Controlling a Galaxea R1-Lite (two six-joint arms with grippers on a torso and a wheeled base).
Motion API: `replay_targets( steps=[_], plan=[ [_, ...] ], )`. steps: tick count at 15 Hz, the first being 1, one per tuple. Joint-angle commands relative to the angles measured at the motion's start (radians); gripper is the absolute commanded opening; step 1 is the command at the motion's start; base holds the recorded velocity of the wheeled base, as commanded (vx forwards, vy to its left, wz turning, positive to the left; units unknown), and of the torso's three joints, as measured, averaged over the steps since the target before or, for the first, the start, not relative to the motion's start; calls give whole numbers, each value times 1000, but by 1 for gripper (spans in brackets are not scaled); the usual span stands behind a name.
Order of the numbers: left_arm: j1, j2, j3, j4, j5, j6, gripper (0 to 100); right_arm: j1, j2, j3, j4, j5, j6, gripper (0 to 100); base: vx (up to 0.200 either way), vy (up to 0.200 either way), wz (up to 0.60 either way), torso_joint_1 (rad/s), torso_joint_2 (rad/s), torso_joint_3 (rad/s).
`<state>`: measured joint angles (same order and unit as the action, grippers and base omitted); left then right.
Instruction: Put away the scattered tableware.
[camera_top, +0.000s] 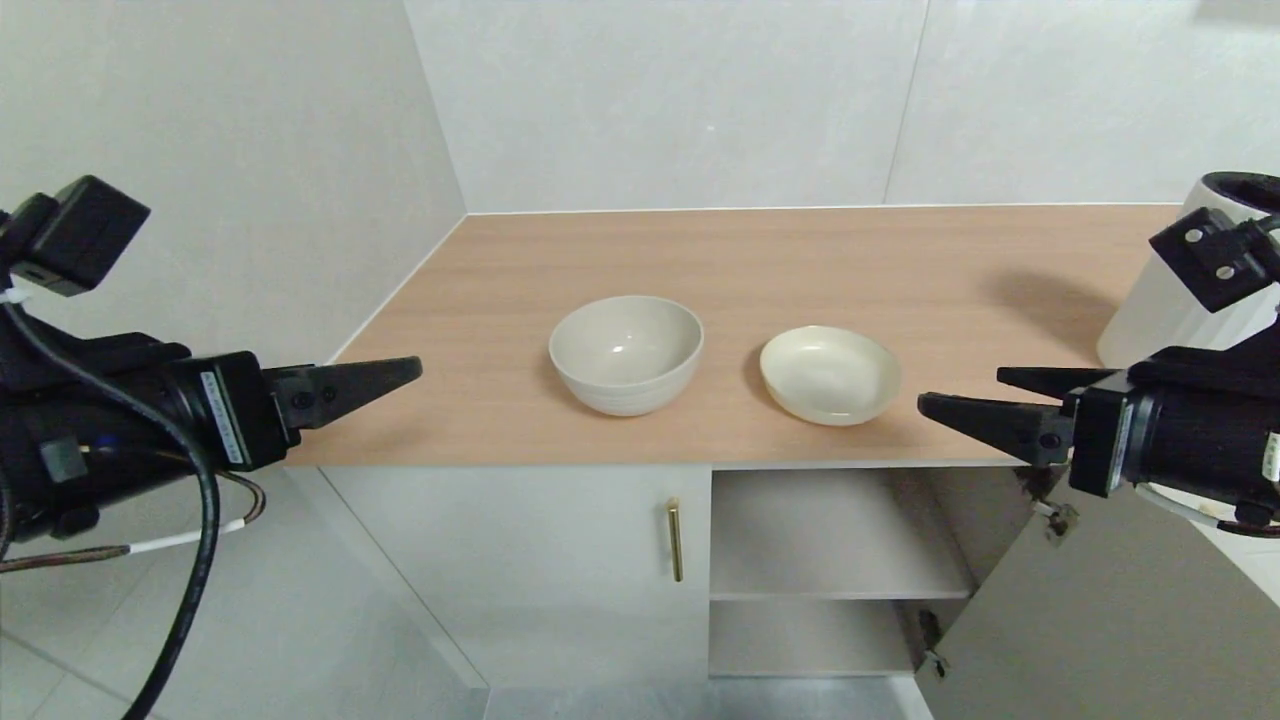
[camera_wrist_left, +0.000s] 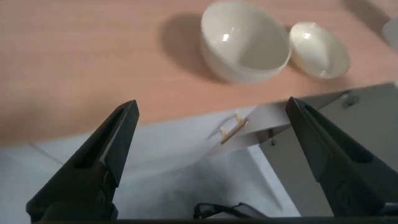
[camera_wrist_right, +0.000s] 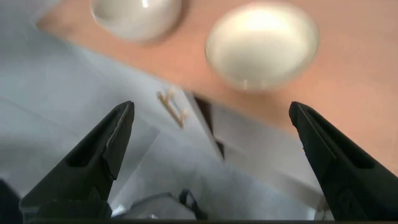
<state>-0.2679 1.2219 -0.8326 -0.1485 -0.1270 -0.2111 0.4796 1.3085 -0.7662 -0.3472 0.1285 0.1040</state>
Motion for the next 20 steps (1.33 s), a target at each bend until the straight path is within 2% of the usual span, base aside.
replay_targets(
  steps=[1, 3, 5, 7, 8, 9, 10, 11, 13, 14, 15, 17, 20],
  plan=[
    [-4, 42, -19, 0, 0, -1, 100, -4, 34, 4, -13, -1, -1, 100, 0, 0, 0, 198, -422, -207],
    [-30, 107, -71, 1, 1, -5, 100, -29, 104, -13, -90, 0, -15, 100, 0, 0, 0, 90, -183, -90],
    [-45, 154, -109, 3, 3, -5, 100, -29, 160, -58, -108, -15, -27, 100, 0, 0, 0, 21, -35, -21],
    [-48, 265, -220, 9, 10, -24, 100, -33, 224, -148, -44, -153, -21, 100, 0, 0, 0, 0, 0, 0],
    [-50, 303, -267, 18, 17, -50, 100, -33, 235, -186, 7, -199, -17, 100, 0, 0, 0, 0, 0, 0],
    [-80, 337, -309, 58, 40, -100, 100, -32, 239, -228, 77, -236, 11, 100, 0, 0, 0, 0, 0, 0],
    [-103, 355, -321, 87, 64, -133, 100, -32, 248, -254, 114, -247, 40, 100, 0, 0, 0, 0, 0, 0],
    [-131, 387, -336, 122, 118, -159, 100, -32, 270, -295, 165, -271, 97, 100, 0, 0, 0, 0, 0, 0],
    [-171, 453, -372, 118, 241, -166, 100, -32, 294, -305, 171, -320, 109, 100, 0, 0, 0, 0, 0, 0],
    [-182, 469, -382, 113, 273, -179, 100, -32, 298, -305, 169, -323, 109, 100, 0, 0, 0, 0, 0, 0],
    [-203, 505, -398, 86, 340, -208, 100, -30, 299, -303, 169, -325, 109, 100, 0, 0, 0, 0, 0, 0],
    [-212, 551, -398, 35, 380, -208, 100, -30, 304, -301, 168, -325, 109, 100, 0, 0, 0, 0, 0, 0],
    [-214, 596, -398, -6, 392, -208, 100, -29, 308, -300, 168, -325, 111, 100, 0, 0, 0, 0, 0, 0]
  ],
)
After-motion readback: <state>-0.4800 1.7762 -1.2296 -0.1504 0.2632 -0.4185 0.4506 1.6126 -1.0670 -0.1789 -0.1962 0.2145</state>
